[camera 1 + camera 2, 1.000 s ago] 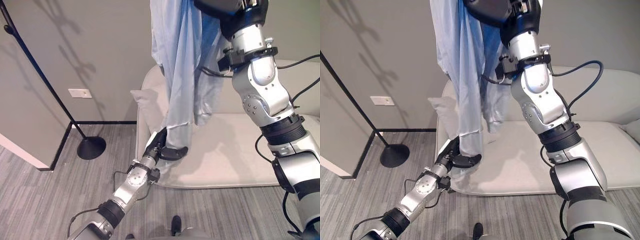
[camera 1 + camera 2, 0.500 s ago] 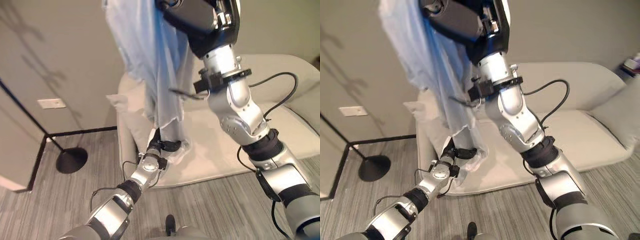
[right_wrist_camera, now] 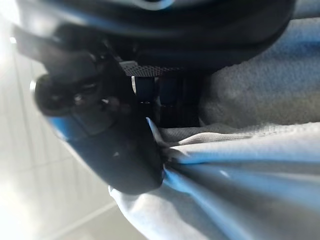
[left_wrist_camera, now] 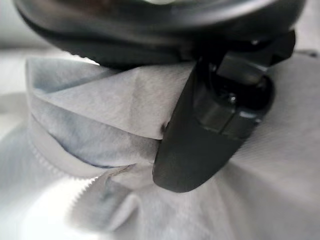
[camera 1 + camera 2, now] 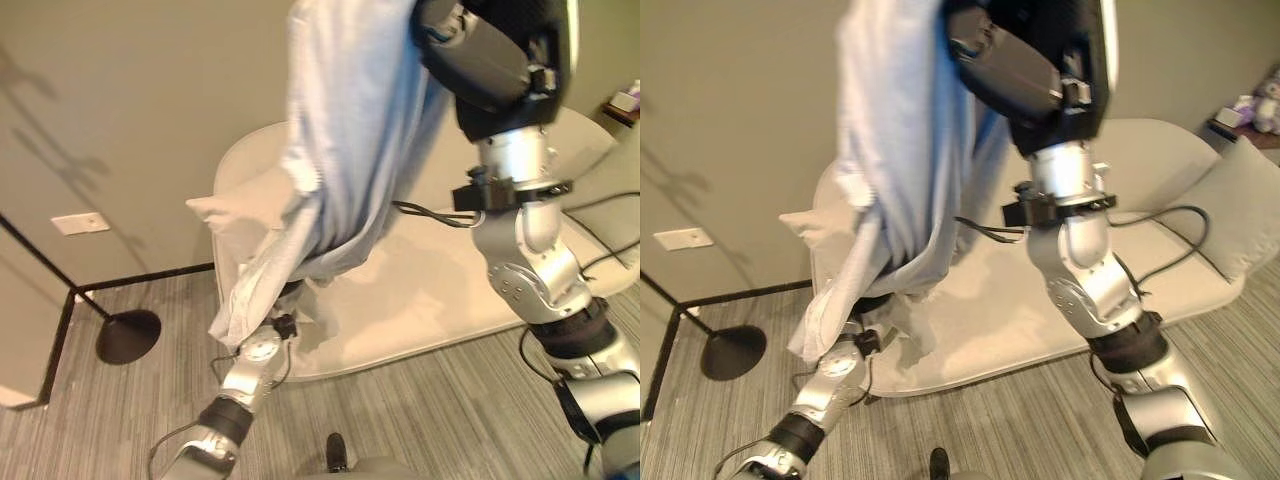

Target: Hang the clothes on the sofa on the clothes rack.

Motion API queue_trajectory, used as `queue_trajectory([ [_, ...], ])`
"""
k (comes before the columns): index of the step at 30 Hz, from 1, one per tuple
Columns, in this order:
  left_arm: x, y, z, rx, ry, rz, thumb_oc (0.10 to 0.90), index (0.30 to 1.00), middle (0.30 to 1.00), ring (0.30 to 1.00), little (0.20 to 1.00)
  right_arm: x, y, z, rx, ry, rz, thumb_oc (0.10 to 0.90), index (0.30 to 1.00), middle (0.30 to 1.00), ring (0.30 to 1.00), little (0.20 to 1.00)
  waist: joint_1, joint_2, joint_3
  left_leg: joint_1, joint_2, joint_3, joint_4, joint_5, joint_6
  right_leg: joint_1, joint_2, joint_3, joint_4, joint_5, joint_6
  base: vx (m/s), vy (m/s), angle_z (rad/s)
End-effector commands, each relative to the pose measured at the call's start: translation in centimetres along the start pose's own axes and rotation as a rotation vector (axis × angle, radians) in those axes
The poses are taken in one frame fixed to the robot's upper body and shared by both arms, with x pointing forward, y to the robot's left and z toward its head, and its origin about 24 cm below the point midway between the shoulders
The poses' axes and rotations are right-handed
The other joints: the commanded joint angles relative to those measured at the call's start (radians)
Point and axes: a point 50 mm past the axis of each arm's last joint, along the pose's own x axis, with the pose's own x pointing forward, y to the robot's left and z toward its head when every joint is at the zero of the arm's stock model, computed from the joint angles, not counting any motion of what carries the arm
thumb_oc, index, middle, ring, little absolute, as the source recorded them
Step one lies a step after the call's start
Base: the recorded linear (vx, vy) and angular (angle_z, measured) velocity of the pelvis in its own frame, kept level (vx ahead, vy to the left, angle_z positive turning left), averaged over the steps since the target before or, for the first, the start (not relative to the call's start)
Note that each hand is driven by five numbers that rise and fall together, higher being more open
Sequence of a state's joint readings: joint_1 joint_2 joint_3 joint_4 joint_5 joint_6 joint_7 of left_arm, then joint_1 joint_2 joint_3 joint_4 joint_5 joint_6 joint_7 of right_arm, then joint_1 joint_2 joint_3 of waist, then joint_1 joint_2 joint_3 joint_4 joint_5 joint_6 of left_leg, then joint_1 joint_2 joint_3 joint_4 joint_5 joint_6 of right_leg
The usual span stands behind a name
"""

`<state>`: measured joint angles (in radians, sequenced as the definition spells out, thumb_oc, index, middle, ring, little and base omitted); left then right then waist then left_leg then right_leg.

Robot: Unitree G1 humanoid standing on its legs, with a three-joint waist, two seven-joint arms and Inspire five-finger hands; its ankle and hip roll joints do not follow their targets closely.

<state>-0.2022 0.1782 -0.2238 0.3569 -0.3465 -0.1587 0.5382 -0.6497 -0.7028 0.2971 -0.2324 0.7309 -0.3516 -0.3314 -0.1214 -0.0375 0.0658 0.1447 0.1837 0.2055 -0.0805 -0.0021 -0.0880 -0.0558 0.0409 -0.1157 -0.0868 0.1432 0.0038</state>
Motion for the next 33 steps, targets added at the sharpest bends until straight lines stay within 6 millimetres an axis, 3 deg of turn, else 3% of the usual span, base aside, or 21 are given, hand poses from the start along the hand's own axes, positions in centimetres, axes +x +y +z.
queue_trajectory([
  [1,0.7,3.2,8.6,-0.028,-0.464,0.054,0.400,0.300,0.300,0.300,0.300,0.6,-0.9,3.6,-0.108,-0.239,-0.005,0.400,0.300,0.300,0.300,0.300,0.060,-0.069,-0.034,0.029,-0.031,-0.050,0.125,-0.092,-0.001,0.057,-0.077,-0.007,0.028,-0.084,0.077,0.06,0.024,0.21],
  [4,-1.7,7.4,11.9,0.048,-0.678,0.134,0.400,0.300,0.300,0.300,0.300,-2.3,-1.5,3.1,-0.260,-0.187,0.027,0.400,0.300,0.300,0.300,0.300,0.098,-0.053,-0.015,-0.007,-0.053,-0.091,0.168,-0.104,0.007,0.065,-0.093,-0.023,0.023,-0.082,0.081,0.05,0.051,0.13],
  [6,-2.5,8.3,12.7,0.064,-0.724,0.146,0.400,0.300,0.300,0.300,0.300,-3.0,-1.6,2.8,-0.277,-0.166,0.027,0.400,0.300,0.300,0.300,0.300,0.106,-0.049,-0.015,-0.016,-0.060,-0.103,0.171,-0.104,0.008,0.063,-0.098,-0.028,0.020,-0.082,0.084,0.04,0.092,0.26],
  [7,-3.6,10.1,14.1,0.084,-0.810,0.193,0.400,0.300,0.300,0.300,0.300,-4.4,-2.3,2.4,-0.400,-0.125,0.005,0.400,0.300,0.300,0.300,0.300,0.129,-0.033,0.005,-0.042,-0.073,-0.118,0.158,-0.103,0.012,0.058,-0.119,-0.046,0.018,-0.080,0.092,-0.02,0.176,0.32],
  [9,-4.1,10.5,15.3,0.083,-0.883,0.204,0.400,0.300,0.300,0.300,0.300,-5.5,-2.8,2.8,-0.500,-0.123,-0.021,0.400,0.300,0.300,0.300,0.300,0.139,-0.026,0.026,-0.091,-0.056,-0.131,0.135,-0.079,-0.008,0.040,-0.156,-0.091,0.020,-0.082,0.104,-0.14,0.241,0.54],
  [12,-4.9,10.7,16.6,0.090,-0.965,0.214,0.400,0.300,0.300,0.300,0.300,-6.7,-3.0,3.0,-0.537,-0.100,-0.026,0.400,0.300,0.300,0.300,0.300,0.145,-0.023,0.053,-0.160,0.022,-0.152,0.080,-0.002,-0.039,0.029,-0.229,-0.154,0.029,-0.081,0.132,-0.09,0.265,1.25],
  [13,-4.9,10.7,16.6,0.091,-0.965,0.213,0.400,0.300,0.300,0.300,0.300,-6.8,-3.0,3.0,-0.537,-0.099,-0.027,0.400,0.300,0.300,0.300,0.300,0.141,-0.023,0.051,-0.162,0.022,-0.158,0.075,0.004,-0.041,0.028,-0.229,-0.160,0.031,-0.083,0.132,-0.01,0.365,0.90],
  [14,-5.2,11.1,17.0,0.098,-0.997,0.249,0.400,0.300,0.300,0.300,0.300,-7.5,-2.4,2.8,-0.569,-0.083,-0.004,0.400,0.300,0.300,0.300,0.300,0.137,-0.025,0.065,-0.194,0.106,-0.163,0.033,0.073,-0.068,0.027,-0.269,-0.172,0.046,-0.093,0.153,0.02,0.421,0.72],
  [15,-5.2,11.2,17.1,0.115,-1.011,0.269,0.400,0.300,0.300,0.300,0.300,-7.7,-2.1,2.4,-0.570,-0.069,0.010,0.400,0.300,0.300,0.300,0.300,0.137,-0.024,0.073,-0.214,0.151,-0.166,0.022,0.111,-0.085,0.028,-0.288,-0.167,0.059,-0.100,0.163,0.02,0.424,0.61],
  [16,-5.2,11.2,17.1,0.116,-1.011,0.270,0.400,0.300,0.300,0.300,0.300,-7.6,-2.1,2.4,-0.570,-0.070,0.010,0.400,0.300,0.300,0.300,0.300,0.136,-0.024,0.073,-0.214,0.153,-0.167,0.019,0.113,-0.086,0.026,-0.287,-0.168,0.061,-0.101,0.162,0.07,0.530,0.54],
  [17,-5.1,10.9,16.8,0.121,-1.013,0.288,0.400,0.300,0.300,0.300,0.300,-7.9,-1.1,1.7,-0.524,-0.056,0.038,0.400,0.300,0.300,0.300,0.300,0.144,-0.018,0.082,-0.240,0.217,-0.194,0.005,0.166,-0.119,0.027,-0.320,-0.147,0.074,-0.114,0.182,0.10,0.555,0.32],
  [19,-5.1,10.6,16.4,0.109,-1.003,0.285,0.400,0.300,0.300,0.300,0.300,-8.1,-0.5,1.4,-0.499,-0.051,0.052,0.400,0.300,0.300,0.300,0.300,0.151,-0.011,0.080,-0.248,0.240,-0.229,0.002,0.177,-0.134,0.029,-0.332,-0.134,0.079,-0.119,0.193,0.12,0.588,-0.04],
  [21,-5.1,9.3,15.6,0.128,-0.973,0.208,0.400,0.300,0.300,0.300,0.300,-8.6,0.1,0.6,-0.484,-0.018,0.052,0.400,0.300,0.300,0.300,0.300,0.162,0.008,0.073,-0.264,0.220,-0.319,0.048,0.126,-0.149,0.040,-0.382,-0.099,0.099,-0.111,0.215,0.17,0.740,-0.41],
  [22,-5.2,8.8,15.2,0.130,-0.956,0.171,0.400,0.300,0.300,0.300,0.300,-9.2,0.0,0.4,-0.502,0.005,0.041,0.400,0.300,0.300,0.300,0.300,0.158,0.006,0.066,-0.273,0.207,-0.317,0.086,0.080,-0.151,0.052,-0.405,-0.099,0.100,-0.103,0.227,0.10,0.433,-0.03],
  [24,-5.2,8.7,15.1,0.131,-0.952,0.166,0.400,0.300,0.300,0.300,0.300,-9.4,-0.1,0.4,-0.505,0.009,0.038,0.400,0.300,0.300,0.300,0.300,0.159,0.002,0.064,-0.279,0.200,-0.320,0.104,0.067,-0.149,0.057,-0.411,-0.100,0.097,-0.102,0.231,0.06,0.340,0.17],
  [25,-5.1,7.2,14.1,0.080,-0.882,0.060,0.400,0.300,0.300,0.300,0.300,-10.9,-0.7,-0.2,-0.505,0.092,-0.034,0.400,0.300,0.300,0.300,0.300,0.151,-0.018,0.059,-0.302,0.122,-0.310,0.197,-0.033,-0.121,0.082,-0.483,-0.102,0.086,-0.026,0.250,0.09,0.853,0.09],
  [26,-4.6,5.8,13.8,0.085,-0.849,-0.026,0.400,0.300,0.300,0.300,0.300,-11.7,-0.7,-1.4,-0.503,0.164,-0.071,0.400,0.300,0.300,0.300,0.300,0.150,-0.041,0.064,-0.317,0.041,-0.294,0.219,-0.062,-0.068,0.062,-0.554,-0.107,0.126,0.115,0.238,0.12,1.002,0.22],
  [29,-4.5,5.4,13.8,0.161,-0.840,-0.093,0.400,0.300,0.300,0.300,0.300,-12.5,-0.2,-2.0,-0.499,0.205,-0.099,0.400,0.300,0.300,0.300,0.300,0.154,-0.024,0.076,-0.292,-0.014,-0.259,0.183,-0.041,-0.002,0.026,-0.580,-0.144,0.288,0.126,0.196,-0.01,0.551,0.48],
  [30,-4.4,5.4,13.9,0.161,-0.842,-0.093,0.400,0.300,0.300,0.300,0.300,-12.5,-0.2,-2.0,-0.499,0.204,-0.100,0.400,0.300,0.300,0.300,0.300,0.152,-0.029,0.075,-0.296,-0.021,-0.260,0.178,-0.032,0.001,0.020,-0.587,-0.144,0.292,0.127,0.195,0.01,0.633,-0.01],
  [31,-4.5,5.1,14.1,0.183,-0.847,-0.105,0.400,0.300,0.300,0.300,0.300,-12.8,-0.3,-2.5,-0.537,0.228,-0.107,0.400,0.300,0.300,0.300,0.300,0.157,0.000,0.069,-0.243,-0.050,-0.236,0.110,-0.012,0.044,0.021,-0.597,-0.199,0.492,0.087,0.176,0.04,0.659,0.01],
  [33,-4.7,4.9,13.8,0.192,-0.837,-0.124,0.400,0.300,0.300,0.300,0.300,-13.4,-0.8,-2.4,-0.559,0.245,-0.135,0.400,0.300,0.300,0.300,0.300,0.145,0.021,0.057,-0.206,-0.090,-0.245,0.053,0.008,0.078,0.016,-0.547,-0.185,0.681,0.058,0.168,0.08,0.701,0.45],
])
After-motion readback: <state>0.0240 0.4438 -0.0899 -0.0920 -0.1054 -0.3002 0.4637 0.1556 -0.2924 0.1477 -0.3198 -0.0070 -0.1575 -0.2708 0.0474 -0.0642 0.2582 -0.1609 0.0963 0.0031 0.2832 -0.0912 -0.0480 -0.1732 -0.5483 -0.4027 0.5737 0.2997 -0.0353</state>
